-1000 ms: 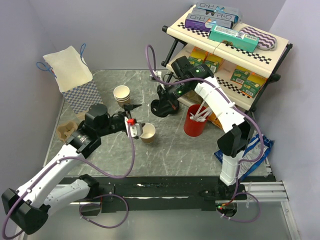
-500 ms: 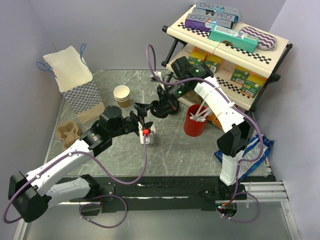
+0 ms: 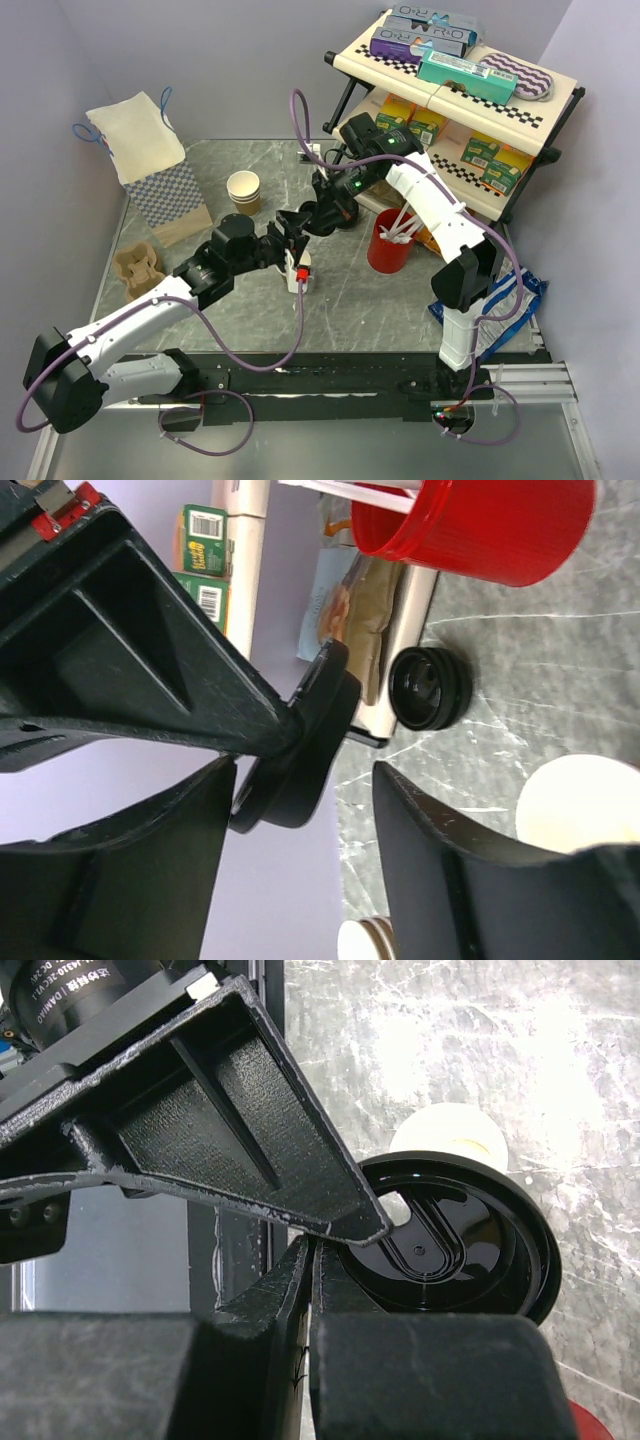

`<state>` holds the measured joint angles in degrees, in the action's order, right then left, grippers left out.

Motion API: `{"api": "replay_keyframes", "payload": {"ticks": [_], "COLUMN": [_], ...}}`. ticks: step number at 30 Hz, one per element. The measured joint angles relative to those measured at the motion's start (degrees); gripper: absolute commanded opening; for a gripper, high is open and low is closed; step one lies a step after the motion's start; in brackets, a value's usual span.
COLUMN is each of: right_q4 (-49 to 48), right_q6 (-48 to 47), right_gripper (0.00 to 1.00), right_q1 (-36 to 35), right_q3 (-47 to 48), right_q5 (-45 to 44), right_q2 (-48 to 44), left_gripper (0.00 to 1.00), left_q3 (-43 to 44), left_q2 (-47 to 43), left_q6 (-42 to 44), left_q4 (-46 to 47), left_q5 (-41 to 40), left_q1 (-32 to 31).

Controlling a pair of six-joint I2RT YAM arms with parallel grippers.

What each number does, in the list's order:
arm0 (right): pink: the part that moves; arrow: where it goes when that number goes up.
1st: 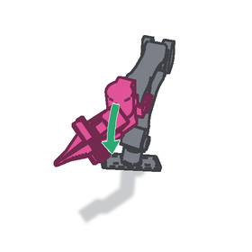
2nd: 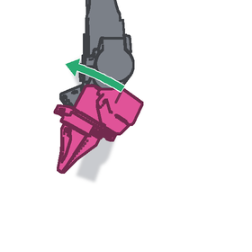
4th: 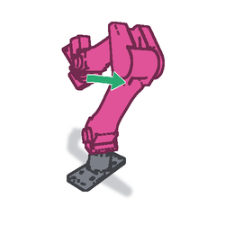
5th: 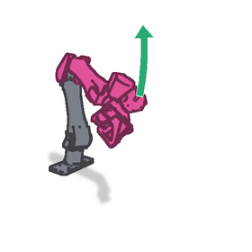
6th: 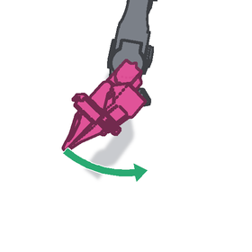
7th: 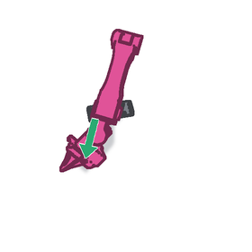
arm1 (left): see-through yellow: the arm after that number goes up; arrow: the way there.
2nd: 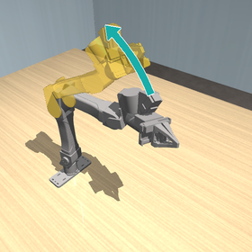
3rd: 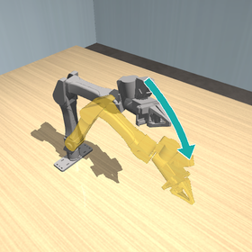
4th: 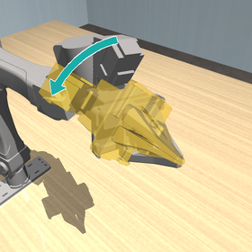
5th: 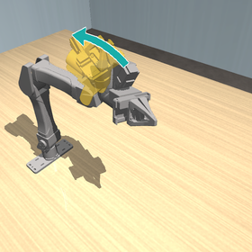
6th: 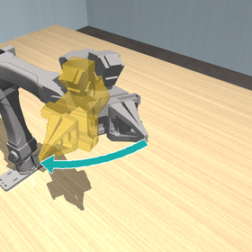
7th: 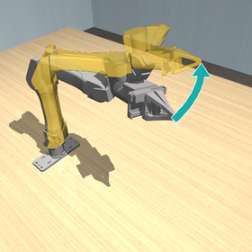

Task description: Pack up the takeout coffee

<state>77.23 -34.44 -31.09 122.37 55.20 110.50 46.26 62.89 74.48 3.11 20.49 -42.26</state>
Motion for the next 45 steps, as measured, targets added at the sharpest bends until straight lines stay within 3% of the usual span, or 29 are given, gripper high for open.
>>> {"api": "replay_keyframes", "payload": {"ticks": [5, 8, 9, 11, 12, 14, 18, 21, 23, 26, 29, 35, 45], "right_q4": [0.2, 0.1, 0.1, 0.2, 0.2, 0.4, -0.3, -9.4, -22.1, -38.9, -47.5, -57.0, -57.9], "right_q6": [0.0, 0.0, 0.0, 0.1, 0.0, 0.1, 1.0, 5.7, 10.3, 15.4, 18.5, 24.7, 29.5], "right_gripper": [0.05, 0.08, 0.18, 0.23, 0.37, 0.48, 0.65, 0.82, 0.88, 0.88, 0.89, 0.91, 0.91], "right_q1": [-0.1, 0.0, -0.1, 0.0, 0.0, 0.0, 1.0, 3.6, 5.8, 7.1, 5.3, 3.9, 2.0], "right_q3": [0.0, 0.1, 0.2, 0.3, 0.4, 1.3, 5.2, -1.6, -13.3, -30.1, -36.8, -41.6, -46.4], "right_q5": [0.0, 0.0, 0.0, -0.1, -0.2, -0.6, -0.3, -0.4, -2.4, -7.1, -9.4, -11.6, -13.5], "right_q2": [0.0, 0.0, 0.0, 0.0, 0.0, 0.0, -0.5, -6.9, -15.7, -28.8, -33.7, -29.7, -23.3], "left_gripper": [0.40, 0.36, 0.34, 0.31, 0.30, 0.27, 0.27, 0.29, 0.32, 0.33, 0.32, 0.32, 0.33], "left_q3": [0.0, 0.0, 0.0, 0.0, 0.0, 0.4, 2.0, 4.7, 6.1, 8.4, 9.0, 7.0, -2.5], "left_q2": [0.7, 0.8, 0.9, 1.1, 1.1, 1.1, 1.0, 0.7, 0.2, -0.9, -1.4, 0.4, 7.7], "left_q6": [1.6, 1.9, 1.9, 1.8, 1.4, 0.0, -6.7, -16.2, -23.4, -38.0, -51.2, -72.7, -97.2], "left_q4": [1.4, 1.5, 1.4, 1.3, 1.1, 0.2, -2.4, -5.3, -6.9, -10.2, -11.6, -11.9, -3.1], "left_q5": [-0.8, -1.1, -1.2, -1.4, -1.5, -2.0, -3.2, -4.0, -3.9, -0.6, 3.9, 16.6, 31.2], "left_q1": [-0.2, -0.2, -0.3, -0.6, -0.7, -0.7, -0.8, -0.5, 0.0, 2.7, 7.5, 19.4, 25.4]}}
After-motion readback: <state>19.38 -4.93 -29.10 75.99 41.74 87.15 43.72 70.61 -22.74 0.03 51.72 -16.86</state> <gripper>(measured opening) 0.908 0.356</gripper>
